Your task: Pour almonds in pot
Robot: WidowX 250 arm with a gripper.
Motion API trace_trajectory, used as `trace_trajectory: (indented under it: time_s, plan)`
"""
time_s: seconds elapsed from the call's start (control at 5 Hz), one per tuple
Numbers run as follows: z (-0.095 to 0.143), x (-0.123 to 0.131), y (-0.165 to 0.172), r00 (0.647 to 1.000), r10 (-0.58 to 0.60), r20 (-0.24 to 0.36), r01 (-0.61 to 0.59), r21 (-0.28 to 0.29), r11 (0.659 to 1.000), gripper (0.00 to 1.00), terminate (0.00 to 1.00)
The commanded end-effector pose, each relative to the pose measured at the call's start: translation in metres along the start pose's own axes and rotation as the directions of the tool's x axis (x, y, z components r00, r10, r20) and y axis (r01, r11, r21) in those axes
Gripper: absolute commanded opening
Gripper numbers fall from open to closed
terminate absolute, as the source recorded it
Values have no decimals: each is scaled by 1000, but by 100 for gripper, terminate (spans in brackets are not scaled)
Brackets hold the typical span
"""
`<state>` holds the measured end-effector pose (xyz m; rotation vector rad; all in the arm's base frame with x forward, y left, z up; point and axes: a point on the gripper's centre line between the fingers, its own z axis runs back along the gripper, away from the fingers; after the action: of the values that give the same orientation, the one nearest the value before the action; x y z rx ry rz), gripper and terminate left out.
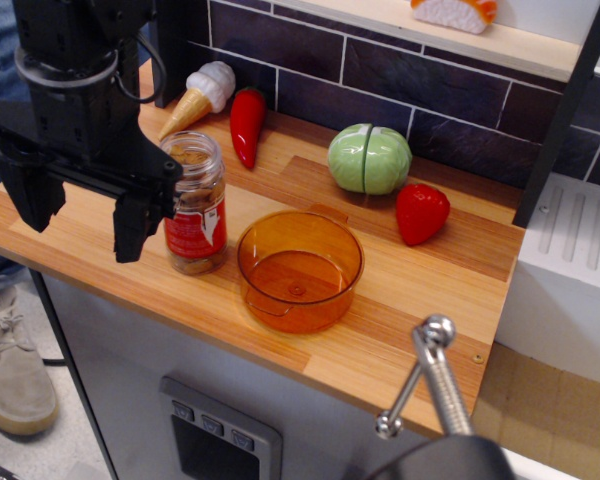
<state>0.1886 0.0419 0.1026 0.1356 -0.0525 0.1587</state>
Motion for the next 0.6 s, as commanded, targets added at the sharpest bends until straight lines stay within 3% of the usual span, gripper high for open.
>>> trace_trajectory:
  time_s: [0.0,0.2,0.4]
  plan:
    - [0,0,0,1000,0,0,0,0,1000,100,0]
    - [13,18,10,978,158,-138,-181,-177,967,100,0]
    - [6,24,22,942,269,-199,-317,-274,908,100,0]
